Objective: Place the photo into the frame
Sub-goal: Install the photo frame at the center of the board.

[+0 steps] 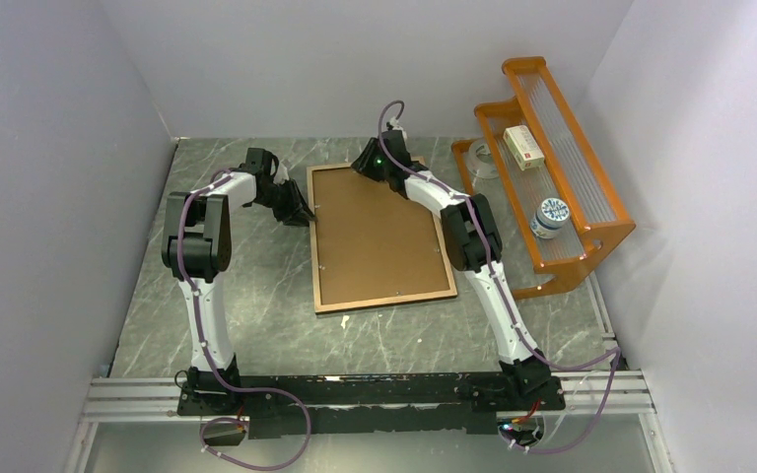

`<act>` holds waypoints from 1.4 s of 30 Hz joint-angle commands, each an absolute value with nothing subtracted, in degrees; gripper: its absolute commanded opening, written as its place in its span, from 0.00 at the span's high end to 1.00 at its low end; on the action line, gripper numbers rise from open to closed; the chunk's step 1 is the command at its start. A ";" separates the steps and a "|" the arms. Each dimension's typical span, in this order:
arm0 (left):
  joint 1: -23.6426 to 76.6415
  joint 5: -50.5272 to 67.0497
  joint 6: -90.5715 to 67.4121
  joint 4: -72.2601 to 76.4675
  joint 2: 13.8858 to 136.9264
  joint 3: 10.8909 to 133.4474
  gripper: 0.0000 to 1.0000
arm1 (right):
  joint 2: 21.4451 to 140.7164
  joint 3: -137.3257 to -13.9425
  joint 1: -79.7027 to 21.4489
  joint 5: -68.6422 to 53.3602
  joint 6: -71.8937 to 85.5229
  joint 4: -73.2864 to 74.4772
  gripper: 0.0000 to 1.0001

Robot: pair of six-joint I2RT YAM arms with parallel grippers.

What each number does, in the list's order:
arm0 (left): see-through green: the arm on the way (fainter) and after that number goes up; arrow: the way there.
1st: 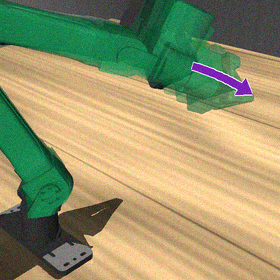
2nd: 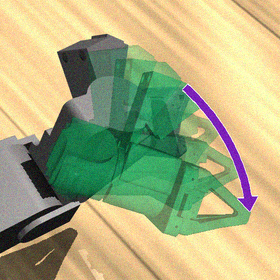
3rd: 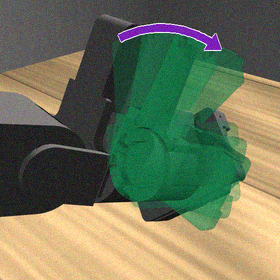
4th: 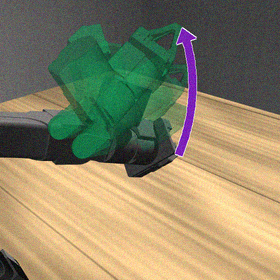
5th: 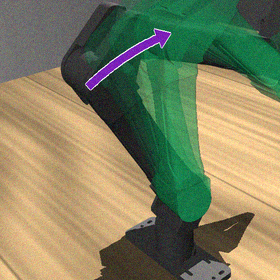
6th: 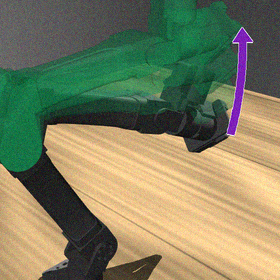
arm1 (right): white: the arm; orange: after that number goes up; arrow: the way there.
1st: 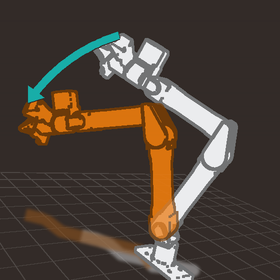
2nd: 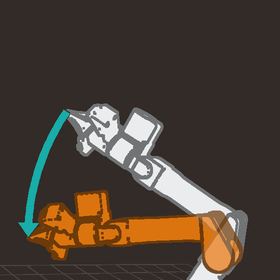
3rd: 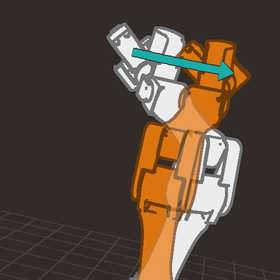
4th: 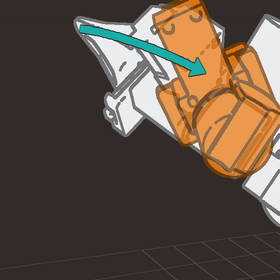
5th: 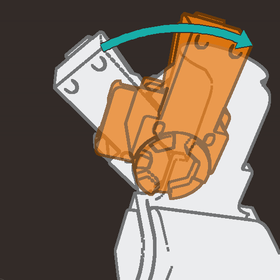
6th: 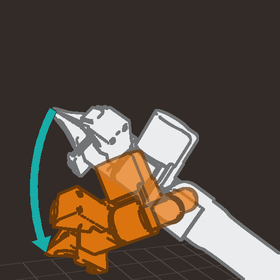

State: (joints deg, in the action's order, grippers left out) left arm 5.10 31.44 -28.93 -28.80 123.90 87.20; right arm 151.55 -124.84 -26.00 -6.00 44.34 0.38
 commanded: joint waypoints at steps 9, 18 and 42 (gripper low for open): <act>5.89 28.12 -25.94 -37.88 127.73 85.07 0.76 | 156.08 -124.56 -24.05 -11.75 53.39 -3.37 0.66; 5.89 28.46 -25.84 -38.05 128.52 85.73 0.77 | 158.70 -125.32 -23.93 -17.98 61.49 -5.45 0.70; 5.27 25.72 -25.20 -40.37 123.11 90.09 0.69 | 140.01 -119.02 -22.14 -6.51 42.36 8.56 0.48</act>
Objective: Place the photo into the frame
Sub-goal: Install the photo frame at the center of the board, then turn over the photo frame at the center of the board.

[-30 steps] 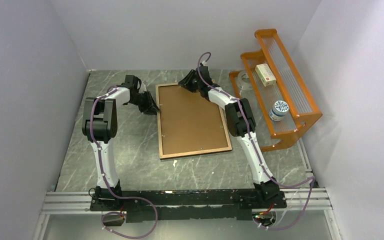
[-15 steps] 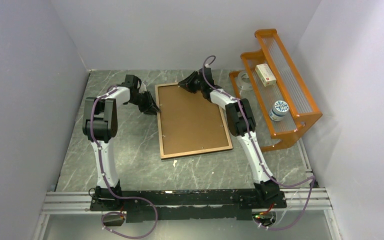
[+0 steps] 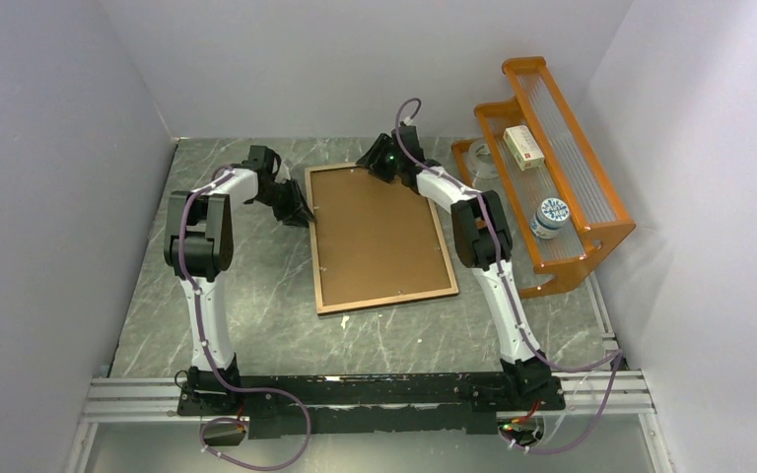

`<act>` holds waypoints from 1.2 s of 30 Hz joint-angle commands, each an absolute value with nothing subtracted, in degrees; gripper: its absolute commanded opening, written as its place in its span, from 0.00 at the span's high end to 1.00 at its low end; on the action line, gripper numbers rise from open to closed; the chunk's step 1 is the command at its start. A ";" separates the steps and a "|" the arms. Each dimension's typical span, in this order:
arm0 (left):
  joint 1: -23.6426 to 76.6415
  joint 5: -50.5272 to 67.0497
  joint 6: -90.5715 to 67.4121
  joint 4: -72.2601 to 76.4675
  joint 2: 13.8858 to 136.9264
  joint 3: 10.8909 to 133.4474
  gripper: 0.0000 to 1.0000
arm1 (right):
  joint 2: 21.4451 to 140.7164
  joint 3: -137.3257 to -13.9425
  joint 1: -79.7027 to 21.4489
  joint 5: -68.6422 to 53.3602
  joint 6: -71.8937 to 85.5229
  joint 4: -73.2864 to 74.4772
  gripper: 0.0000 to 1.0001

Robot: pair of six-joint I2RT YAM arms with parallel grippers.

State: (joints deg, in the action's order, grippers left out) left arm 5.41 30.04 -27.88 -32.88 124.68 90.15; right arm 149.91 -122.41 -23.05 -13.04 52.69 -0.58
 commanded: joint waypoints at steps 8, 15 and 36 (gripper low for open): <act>2.40 26.79 -27.05 -35.97 112.79 83.81 0.56 | 125.20 -108.13 -23.77 1.99 36.17 20.72 0.45; -0.94 26.31 -29.29 -33.36 101.33 74.45 0.49 | 120.61 -106.09 -33.91 7.50 33.41 28.16 0.41; -9.09 21.52 -38.91 -32.90 86.61 54.50 0.25 | 140.04 -128.50 -54.49 14.76 29.93 48.16 0.41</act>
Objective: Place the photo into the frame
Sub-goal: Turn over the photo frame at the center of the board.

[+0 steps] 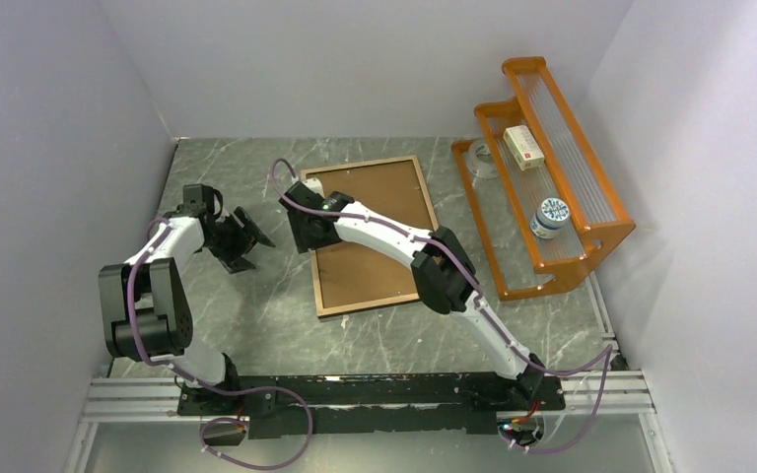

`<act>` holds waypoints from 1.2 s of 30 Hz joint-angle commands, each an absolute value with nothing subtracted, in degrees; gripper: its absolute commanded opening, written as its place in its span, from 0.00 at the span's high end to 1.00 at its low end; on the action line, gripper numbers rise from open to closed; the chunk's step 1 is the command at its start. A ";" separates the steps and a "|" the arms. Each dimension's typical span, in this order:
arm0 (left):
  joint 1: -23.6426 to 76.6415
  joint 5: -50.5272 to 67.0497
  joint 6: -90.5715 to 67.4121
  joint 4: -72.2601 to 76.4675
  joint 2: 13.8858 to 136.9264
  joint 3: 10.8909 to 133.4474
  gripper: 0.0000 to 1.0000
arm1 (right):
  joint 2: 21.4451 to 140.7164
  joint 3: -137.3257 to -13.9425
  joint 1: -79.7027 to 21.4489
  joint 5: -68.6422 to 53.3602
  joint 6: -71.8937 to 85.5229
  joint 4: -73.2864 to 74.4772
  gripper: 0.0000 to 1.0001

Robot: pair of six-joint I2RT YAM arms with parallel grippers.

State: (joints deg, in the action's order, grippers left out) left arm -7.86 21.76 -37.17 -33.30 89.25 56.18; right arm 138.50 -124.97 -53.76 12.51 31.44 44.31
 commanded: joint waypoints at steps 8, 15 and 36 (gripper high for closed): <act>-9.50 26.08 -40.18 -30.65 87.26 51.06 0.33 | 143.74 -131.74 -56.87 18.31 28.20 53.18 0.48; -9.52 25.89 -41.54 -29.49 85.58 48.62 0.34 | 145.37 -131.83 -57.76 19.38 29.77 57.29 0.61; -9.54 52.66 -41.18 -15.20 92.95 53.52 0.06 | 125.49 -122.86 -56.80 5.95 30.37 46.60 1.00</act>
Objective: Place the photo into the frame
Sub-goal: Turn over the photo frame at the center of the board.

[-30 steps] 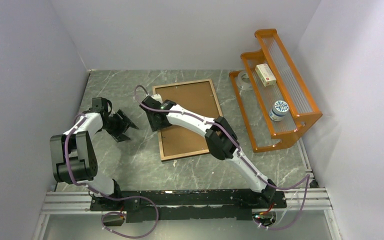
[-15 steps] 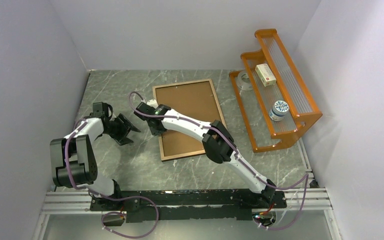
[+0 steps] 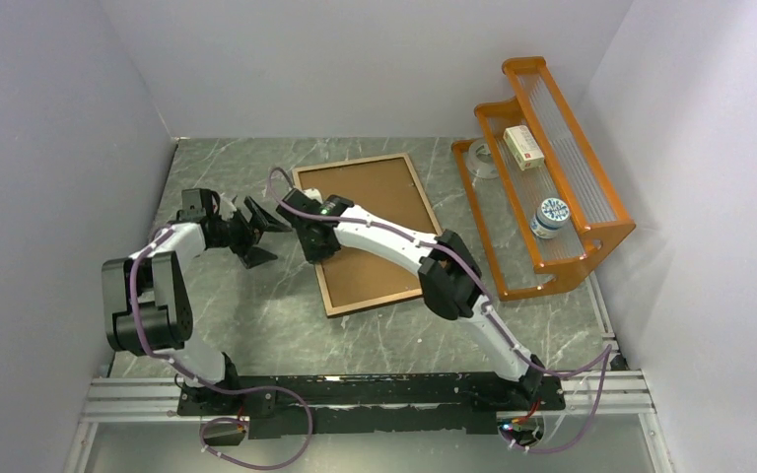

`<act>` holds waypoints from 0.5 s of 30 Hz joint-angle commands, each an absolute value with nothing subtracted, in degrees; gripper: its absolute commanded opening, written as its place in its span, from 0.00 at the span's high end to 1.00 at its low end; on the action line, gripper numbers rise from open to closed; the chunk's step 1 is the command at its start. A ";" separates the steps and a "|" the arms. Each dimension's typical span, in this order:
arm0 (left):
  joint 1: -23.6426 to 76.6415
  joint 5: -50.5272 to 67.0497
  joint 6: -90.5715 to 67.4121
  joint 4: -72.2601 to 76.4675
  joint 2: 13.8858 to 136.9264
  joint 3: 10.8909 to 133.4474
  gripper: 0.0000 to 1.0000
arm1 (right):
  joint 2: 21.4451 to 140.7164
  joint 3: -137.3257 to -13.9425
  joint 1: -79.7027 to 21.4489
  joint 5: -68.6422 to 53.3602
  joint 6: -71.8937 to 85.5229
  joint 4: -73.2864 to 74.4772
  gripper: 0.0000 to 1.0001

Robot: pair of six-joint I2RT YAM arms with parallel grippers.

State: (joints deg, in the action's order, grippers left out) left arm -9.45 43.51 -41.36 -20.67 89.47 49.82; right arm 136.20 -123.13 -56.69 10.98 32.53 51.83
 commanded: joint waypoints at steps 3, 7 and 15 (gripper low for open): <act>-9.42 55.91 -43.08 -11.48 96.10 54.32 0.06 | 122.47 -120.17 -56.86 3.59 29.52 45.93 1.00; -8.88 61.30 -44.72 -5.85 99.02 55.50 0.06 | 119.96 -117.88 -56.82 0.32 27.59 45.89 1.00; -7.82 59.94 -45.94 -4.77 100.84 58.18 0.14 | 117.33 -114.52 -56.82 -4.21 23.99 47.26 1.00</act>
